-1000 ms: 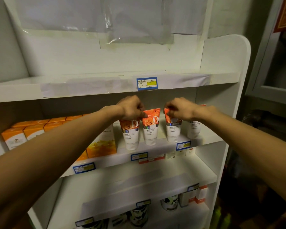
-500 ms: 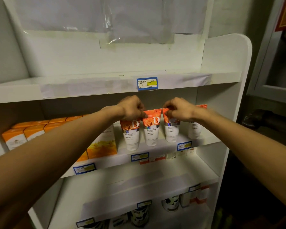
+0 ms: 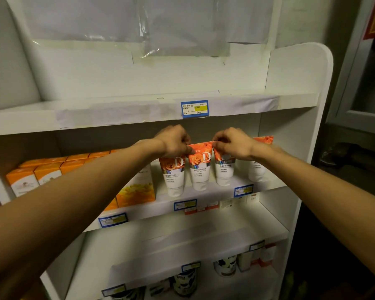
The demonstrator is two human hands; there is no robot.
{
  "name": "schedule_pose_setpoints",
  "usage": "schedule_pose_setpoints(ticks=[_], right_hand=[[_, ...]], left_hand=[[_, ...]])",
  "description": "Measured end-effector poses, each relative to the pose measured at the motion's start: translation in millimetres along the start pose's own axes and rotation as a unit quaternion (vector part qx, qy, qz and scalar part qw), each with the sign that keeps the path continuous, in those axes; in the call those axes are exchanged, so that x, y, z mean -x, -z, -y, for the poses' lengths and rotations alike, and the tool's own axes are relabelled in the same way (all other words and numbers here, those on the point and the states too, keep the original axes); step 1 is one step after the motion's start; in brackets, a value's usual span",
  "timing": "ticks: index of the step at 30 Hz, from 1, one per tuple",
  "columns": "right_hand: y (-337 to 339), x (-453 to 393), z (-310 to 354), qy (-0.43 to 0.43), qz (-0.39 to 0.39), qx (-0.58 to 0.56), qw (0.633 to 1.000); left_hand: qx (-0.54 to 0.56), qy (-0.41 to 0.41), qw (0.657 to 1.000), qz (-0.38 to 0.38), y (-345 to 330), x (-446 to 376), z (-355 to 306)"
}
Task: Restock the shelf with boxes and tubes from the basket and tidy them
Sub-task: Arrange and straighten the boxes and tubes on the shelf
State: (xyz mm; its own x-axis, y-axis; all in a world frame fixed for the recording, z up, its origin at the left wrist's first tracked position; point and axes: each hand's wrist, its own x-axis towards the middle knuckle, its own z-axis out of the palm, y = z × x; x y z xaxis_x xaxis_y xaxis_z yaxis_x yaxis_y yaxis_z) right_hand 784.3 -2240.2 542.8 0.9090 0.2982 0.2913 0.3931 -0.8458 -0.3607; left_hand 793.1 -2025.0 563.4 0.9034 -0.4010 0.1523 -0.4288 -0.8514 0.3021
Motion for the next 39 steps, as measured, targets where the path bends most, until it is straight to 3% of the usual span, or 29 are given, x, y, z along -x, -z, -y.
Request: schedule_pose_setpoints(ticks=[9,15,25,30,39], right_hand=[[2,1,-2,-0.004,0.011,0.005,1.0],[19,11,-11,-0.02,-0.03,0.064,0.997],[35,41,-62,-0.147,-0.041,0.165,0.974],[17,51,-75,-0.184,-0.079,0.079,0.977],[-19,55,-86,-0.158,-0.186,-0.027,0.969]], left_hand=[[-0.02,0.004,1.0,0.001,-1,0,-1],[-0.049,0.009,0.998,0.027,2,2,-3],[-0.066,-0.055,0.996,0.008,-17,-11,-43],[-0.06,-0.055,0.997,0.018,-31,-24,-55],[-0.036,-0.05,0.998,0.001,-35,-37,-56]])
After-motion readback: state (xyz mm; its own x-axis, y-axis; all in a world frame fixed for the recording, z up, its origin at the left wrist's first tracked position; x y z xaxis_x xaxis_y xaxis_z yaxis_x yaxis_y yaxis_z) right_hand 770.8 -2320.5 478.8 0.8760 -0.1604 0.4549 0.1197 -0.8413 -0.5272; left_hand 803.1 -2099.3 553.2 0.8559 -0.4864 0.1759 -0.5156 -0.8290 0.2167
